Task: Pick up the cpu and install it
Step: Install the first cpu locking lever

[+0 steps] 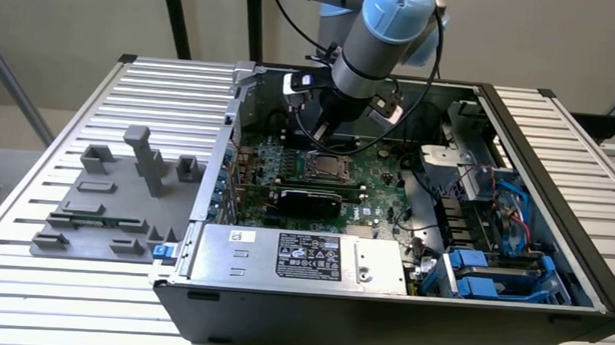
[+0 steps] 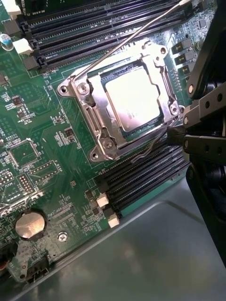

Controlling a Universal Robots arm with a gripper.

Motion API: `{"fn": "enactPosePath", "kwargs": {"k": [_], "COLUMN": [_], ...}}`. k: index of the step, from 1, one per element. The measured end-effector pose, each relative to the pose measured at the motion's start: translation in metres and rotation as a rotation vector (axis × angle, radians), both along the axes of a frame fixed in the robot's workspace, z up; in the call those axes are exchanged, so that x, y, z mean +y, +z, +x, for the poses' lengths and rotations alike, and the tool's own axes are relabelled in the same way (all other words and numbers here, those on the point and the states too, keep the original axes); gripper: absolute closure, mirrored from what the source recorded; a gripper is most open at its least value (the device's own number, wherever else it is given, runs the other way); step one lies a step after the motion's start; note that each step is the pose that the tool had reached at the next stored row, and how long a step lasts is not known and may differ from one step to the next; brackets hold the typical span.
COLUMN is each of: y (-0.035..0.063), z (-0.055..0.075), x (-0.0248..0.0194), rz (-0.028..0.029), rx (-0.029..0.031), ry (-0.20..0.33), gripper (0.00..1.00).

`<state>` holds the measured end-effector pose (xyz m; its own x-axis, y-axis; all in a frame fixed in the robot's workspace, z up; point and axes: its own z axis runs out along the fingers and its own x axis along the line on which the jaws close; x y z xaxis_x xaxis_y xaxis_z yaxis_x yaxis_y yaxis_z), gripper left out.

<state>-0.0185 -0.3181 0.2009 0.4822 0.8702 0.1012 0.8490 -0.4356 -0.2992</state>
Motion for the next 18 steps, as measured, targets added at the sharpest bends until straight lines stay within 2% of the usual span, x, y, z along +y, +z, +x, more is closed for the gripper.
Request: {"fn": "enactPosePath", "kwargs": {"k": [4,8,18], "y": [0.0,-0.0008,-0.0057], "z": [0.0,0.0001,0.0071], "x": [-0.0001,-0.0002,-0.0002], "rz": [-0.0069,-0.0139,-0.0152], "rx": [0.0049,0.0056,0.0056], "ry": [-0.001,-0.002,-0.008], "gripper": [0.89,0.89,0.89]}}
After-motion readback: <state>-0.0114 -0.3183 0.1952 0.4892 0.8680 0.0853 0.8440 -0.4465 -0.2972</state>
